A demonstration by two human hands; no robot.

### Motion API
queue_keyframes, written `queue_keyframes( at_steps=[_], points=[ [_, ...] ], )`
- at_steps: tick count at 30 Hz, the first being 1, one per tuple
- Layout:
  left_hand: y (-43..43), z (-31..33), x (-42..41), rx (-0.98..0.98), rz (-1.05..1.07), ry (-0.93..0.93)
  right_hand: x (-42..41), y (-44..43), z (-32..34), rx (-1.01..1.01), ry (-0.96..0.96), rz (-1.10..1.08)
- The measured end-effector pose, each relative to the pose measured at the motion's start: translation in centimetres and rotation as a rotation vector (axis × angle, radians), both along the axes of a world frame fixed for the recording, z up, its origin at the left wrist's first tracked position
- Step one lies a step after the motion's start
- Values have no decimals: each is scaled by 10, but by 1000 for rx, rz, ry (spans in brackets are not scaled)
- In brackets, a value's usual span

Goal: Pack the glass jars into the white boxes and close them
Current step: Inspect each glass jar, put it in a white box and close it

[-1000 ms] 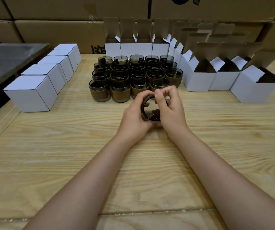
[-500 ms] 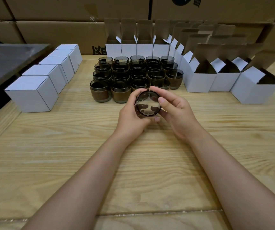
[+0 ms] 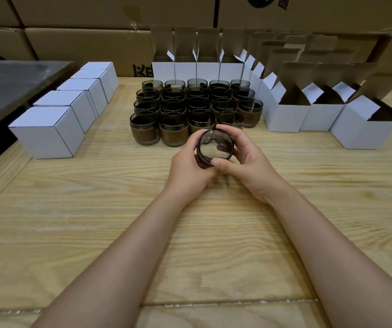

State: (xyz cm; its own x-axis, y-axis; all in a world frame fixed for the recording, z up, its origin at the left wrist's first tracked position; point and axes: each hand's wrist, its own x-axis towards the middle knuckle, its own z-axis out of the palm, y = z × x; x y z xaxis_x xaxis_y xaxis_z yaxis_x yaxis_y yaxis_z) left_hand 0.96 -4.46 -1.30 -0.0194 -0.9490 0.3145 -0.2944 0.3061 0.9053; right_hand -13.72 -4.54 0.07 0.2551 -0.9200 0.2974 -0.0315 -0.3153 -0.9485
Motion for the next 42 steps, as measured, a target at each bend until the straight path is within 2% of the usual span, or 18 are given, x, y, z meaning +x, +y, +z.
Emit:
queue_keyframes(
  at_steps=[12, 25, 35, 42],
  points=[
    [2, -2, -4, -41, -60, -146, 20, 4, -1, -11, 97, -445],
    [-1, -5, -5, -64, -100, -120, 23, 0, 0, -12, -19, -503],
    [-4, -4, -2, -1, -55, 9, 16, 4, 6, 48, -222, -227],
    [-5, -3, -2, 19, -30, 114, 4, 0, 5, 161, -315, 118]
  ],
)
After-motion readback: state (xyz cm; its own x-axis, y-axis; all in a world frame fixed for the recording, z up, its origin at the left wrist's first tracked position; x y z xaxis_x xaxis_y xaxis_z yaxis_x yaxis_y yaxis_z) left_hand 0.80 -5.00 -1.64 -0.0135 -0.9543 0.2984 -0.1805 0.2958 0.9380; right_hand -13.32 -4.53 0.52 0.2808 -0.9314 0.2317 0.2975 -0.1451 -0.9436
